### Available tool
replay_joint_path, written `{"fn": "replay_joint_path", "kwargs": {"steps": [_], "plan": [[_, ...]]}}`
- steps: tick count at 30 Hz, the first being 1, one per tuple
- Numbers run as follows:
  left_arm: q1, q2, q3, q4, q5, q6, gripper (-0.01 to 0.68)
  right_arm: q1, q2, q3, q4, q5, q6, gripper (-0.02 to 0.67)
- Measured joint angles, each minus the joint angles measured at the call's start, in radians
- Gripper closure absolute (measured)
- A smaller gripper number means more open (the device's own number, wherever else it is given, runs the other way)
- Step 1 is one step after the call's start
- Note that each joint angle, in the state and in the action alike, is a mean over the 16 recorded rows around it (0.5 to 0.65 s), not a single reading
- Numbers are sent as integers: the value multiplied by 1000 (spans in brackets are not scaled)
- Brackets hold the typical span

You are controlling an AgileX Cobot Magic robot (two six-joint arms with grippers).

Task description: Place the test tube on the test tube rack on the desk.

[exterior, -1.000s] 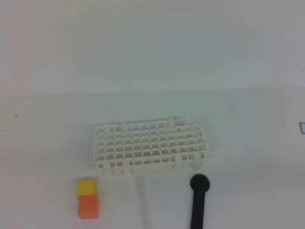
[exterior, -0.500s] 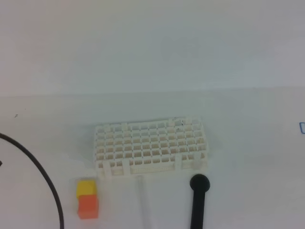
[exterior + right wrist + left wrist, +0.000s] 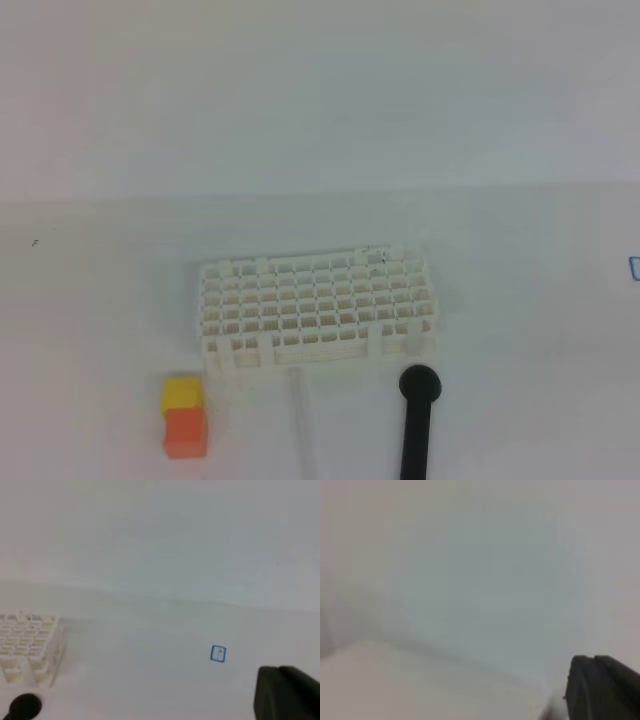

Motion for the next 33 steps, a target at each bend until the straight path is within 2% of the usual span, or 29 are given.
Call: {"fn": "replay_joint_path", "kwargs": {"steps": [3, 7, 13, 18, 21, 26, 30, 33], "plan": [[0, 0, -17, -260, 161, 182, 674, 0, 0, 0, 3, 28, -12, 650], [0, 0, -28, -713, 325, 475, 674, 0, 3, -1, 6, 86, -25, 650], [-1, 11, -33, -1376, 479, 954, 674, 0, 14, -1, 17, 192, -37, 650], [-1, 37, -34, -1779, 563, 1269, 674, 0, 24, -2, 38, 262, -38, 650], [-6, 59, -34, -1931, 595, 1388, 674, 0, 29, -2, 52, 287, -39, 650], [-38, 107, -34, -2075, 611, 1498, 674, 0, 31, -2, 75, 307, -41, 650], [-99, 150, -34, -2141, 574, 1544, 674, 0, 31, -2, 85, 318, -43, 650], [-170, 188, -34, -2139, 522, 1536, 674, 0, 31, -2, 89, 326, -45, 650]]}}
